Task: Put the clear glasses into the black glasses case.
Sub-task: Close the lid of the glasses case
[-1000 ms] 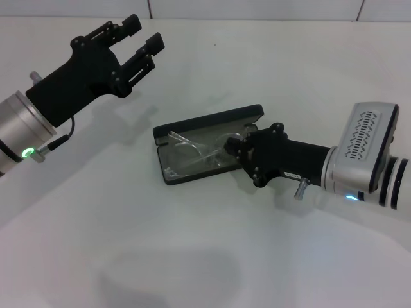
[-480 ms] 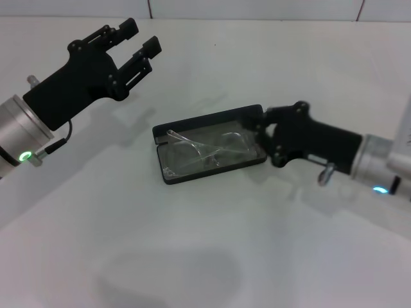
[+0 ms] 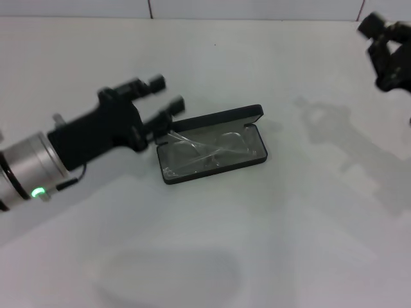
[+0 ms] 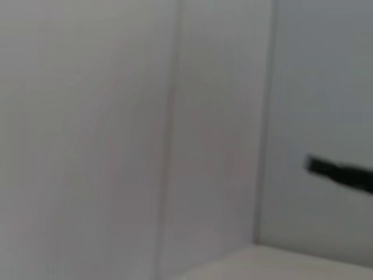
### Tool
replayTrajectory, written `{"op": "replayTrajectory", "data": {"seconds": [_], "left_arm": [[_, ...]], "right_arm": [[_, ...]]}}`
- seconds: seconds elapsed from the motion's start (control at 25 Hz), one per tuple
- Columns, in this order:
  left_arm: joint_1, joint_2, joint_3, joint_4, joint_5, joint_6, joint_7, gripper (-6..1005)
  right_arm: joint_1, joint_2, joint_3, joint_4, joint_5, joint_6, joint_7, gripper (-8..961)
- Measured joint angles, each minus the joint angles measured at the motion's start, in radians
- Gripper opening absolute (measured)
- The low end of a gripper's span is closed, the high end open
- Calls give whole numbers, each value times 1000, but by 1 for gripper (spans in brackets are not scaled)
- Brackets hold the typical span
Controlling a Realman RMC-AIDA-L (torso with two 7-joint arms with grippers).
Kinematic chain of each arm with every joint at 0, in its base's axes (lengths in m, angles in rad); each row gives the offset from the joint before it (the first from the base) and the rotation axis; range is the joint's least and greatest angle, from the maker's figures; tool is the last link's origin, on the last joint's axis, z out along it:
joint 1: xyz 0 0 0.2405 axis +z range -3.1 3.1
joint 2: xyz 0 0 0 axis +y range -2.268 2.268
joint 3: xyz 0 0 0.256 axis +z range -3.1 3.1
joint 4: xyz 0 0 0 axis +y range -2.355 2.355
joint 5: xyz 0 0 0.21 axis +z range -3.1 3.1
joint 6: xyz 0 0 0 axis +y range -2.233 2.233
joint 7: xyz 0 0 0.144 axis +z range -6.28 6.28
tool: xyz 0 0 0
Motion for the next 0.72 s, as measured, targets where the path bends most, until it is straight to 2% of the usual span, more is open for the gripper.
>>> {"op": "replayTrajectory", "data": {"seconds": [0.08, 0.4, 0.68, 0.72], "left_arm": [[4, 1, 59, 11, 4, 0, 3, 523], [-29, 2, 189, 20, 8, -2, -13, 523], [-71, 6, 201, 23, 62, -58, -116, 524], [-94, 9, 201, 30, 96, -115, -184, 524]], "right_arm": [[7, -4, 24, -2, 0, -15, 3, 40], [38, -4, 51, -6, -16, -19, -9, 39], [31, -2, 56, -6, -24, -20, -16, 39], [29, -2, 55, -6, -24, -21, -20, 40]]}}
